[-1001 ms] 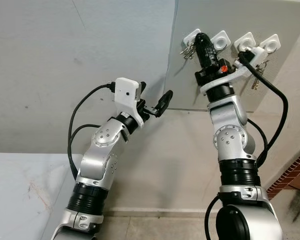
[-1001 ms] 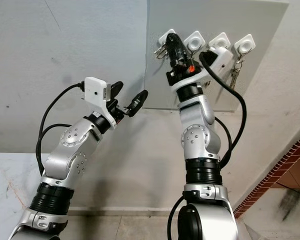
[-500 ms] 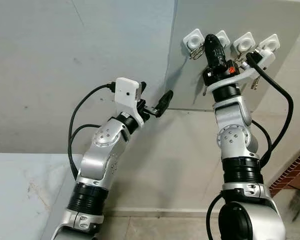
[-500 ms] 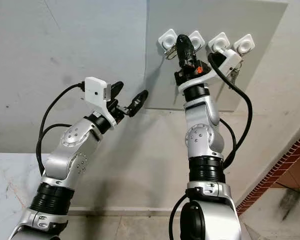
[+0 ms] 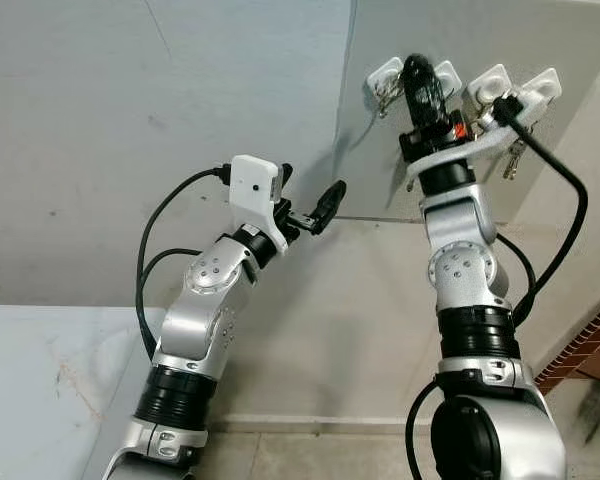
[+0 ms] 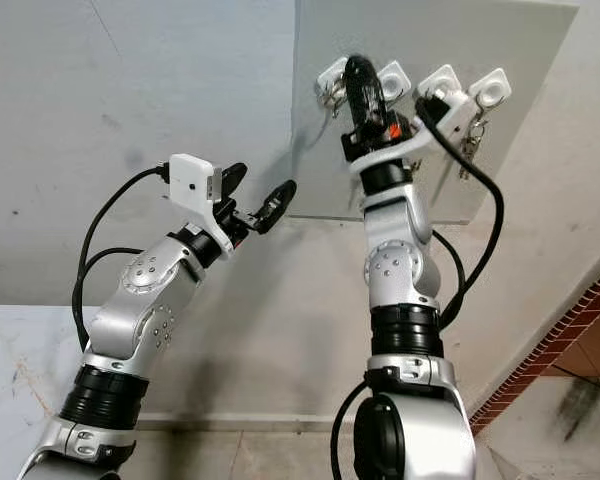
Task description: Hang keys on a hook
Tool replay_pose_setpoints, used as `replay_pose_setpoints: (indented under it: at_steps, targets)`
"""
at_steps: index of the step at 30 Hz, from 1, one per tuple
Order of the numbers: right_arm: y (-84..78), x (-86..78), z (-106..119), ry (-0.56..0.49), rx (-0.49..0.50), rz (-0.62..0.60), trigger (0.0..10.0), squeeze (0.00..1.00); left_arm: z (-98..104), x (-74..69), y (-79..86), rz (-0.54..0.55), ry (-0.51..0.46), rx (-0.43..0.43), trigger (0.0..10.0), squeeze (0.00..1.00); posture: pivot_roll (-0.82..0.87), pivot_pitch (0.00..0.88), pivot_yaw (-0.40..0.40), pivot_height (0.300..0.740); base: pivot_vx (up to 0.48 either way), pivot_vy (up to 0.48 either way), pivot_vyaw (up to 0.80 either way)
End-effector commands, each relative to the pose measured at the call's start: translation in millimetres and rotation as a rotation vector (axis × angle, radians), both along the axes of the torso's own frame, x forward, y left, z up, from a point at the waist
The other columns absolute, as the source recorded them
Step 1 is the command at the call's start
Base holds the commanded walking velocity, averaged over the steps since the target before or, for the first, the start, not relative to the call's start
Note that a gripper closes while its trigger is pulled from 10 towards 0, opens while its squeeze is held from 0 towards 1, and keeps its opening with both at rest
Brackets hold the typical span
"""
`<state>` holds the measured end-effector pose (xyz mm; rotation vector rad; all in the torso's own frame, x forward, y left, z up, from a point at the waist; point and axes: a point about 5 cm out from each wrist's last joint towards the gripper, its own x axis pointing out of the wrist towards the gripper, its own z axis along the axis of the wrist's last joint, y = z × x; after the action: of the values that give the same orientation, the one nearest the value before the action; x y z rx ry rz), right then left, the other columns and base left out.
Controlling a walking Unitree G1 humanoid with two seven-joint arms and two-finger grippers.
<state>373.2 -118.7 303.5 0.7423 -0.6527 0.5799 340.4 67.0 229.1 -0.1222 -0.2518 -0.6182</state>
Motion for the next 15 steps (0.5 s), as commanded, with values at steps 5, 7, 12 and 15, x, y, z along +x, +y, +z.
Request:
replay_pose_setpoints:
  at_steps: [5,7,12,15]
  targets:
    - [-4.4,5.5,4.6,-0.01,0.004,-0.021,10.0,0.0,2.4,-2.0,-0.9,-0.003,-0.012,-0.003,10.0,0.0,0.03,0.0,-0.034,0.74,0.0,0.0,0.0]
    - [-4.9,8.1,2.0,0.008,0.001,-0.028,10.0,0.0,2.7,-2.3,-1.2,-0.003,-0.012,-0.003,10.0,0.0,0.03,0.0,-0.037,0.74,0.0,0.0,0.0]
    - [-4.4,11.8,-4.9,0.04,-0.004,-0.032,10.0,0.0,2.6,-2.9,-1.2,-0.003,-0.013,-0.006,10.0,0.0,0.03,0.0,-0.038,0.74,0.0,0.0,0.0]
    - [-4.4,12.9,-6.9,0.047,-0.003,-0.032,10.0,0.0,2.6,-3.1,-1.3,-0.003,-0.013,-0.005,10.0,0.0,0.03,0.0,-0.038,0.74,0.0,0.0,0.0]
